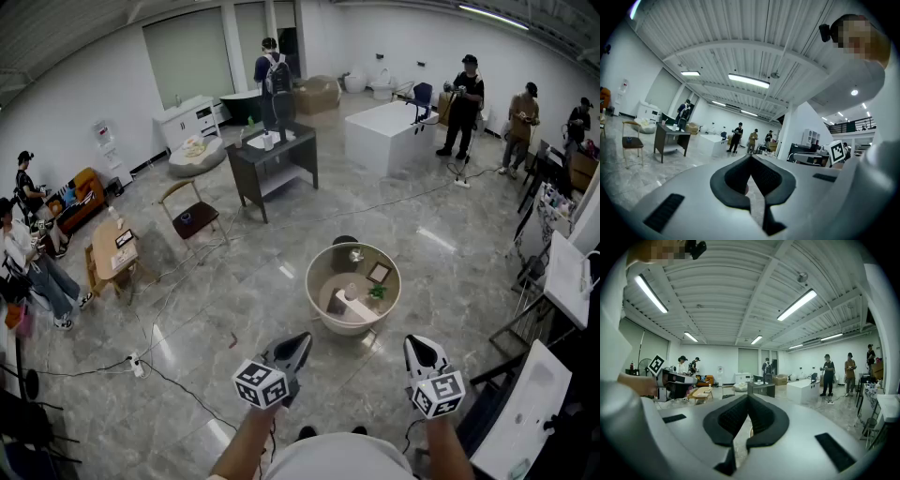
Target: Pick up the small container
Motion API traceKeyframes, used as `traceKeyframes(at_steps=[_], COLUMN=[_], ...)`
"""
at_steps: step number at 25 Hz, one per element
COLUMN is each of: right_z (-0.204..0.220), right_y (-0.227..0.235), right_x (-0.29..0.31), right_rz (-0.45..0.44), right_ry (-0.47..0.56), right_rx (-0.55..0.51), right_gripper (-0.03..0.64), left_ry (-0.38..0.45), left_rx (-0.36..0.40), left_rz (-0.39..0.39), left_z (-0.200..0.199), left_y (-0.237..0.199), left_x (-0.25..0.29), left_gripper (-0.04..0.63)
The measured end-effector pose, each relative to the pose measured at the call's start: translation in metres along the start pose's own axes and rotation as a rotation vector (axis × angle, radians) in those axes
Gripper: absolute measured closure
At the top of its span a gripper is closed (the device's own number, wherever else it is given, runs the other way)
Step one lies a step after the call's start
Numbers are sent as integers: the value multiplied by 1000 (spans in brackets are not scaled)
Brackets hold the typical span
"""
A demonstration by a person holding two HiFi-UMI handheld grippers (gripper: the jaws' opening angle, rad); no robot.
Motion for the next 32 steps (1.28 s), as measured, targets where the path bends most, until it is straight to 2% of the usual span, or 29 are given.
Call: traceKeyframes(at_steps=[13,19,26,32], right_z=[-6,1,-3,-7], right_y=[-4,-7,-23,-38], right_x=[5,2,-2,-1], right_rz=[-31,-5,-18,-13], right_ry=[11,6,11,18], right_rx=[4,31,41,44], right_gripper=[604,604,508,439], left_ry=[10,50,25,10], left_rx=[-24,-53,-99,-137], left_rz=[5,54,79,94], left_z=[-2,0,7,6], left_y=[-4,-2,-5,-13], left_x=[5,0,-9,-16], left_gripper=[583,574,547,441])
Point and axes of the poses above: the fingertips, and each gripper's own axes: x forward along the fingers, y to its right, z out of its underside, the point moved 3 cm from there along -x, backward along the fingers, and after that the axes turned 5 degrees about -x, right-handed, at the moved point
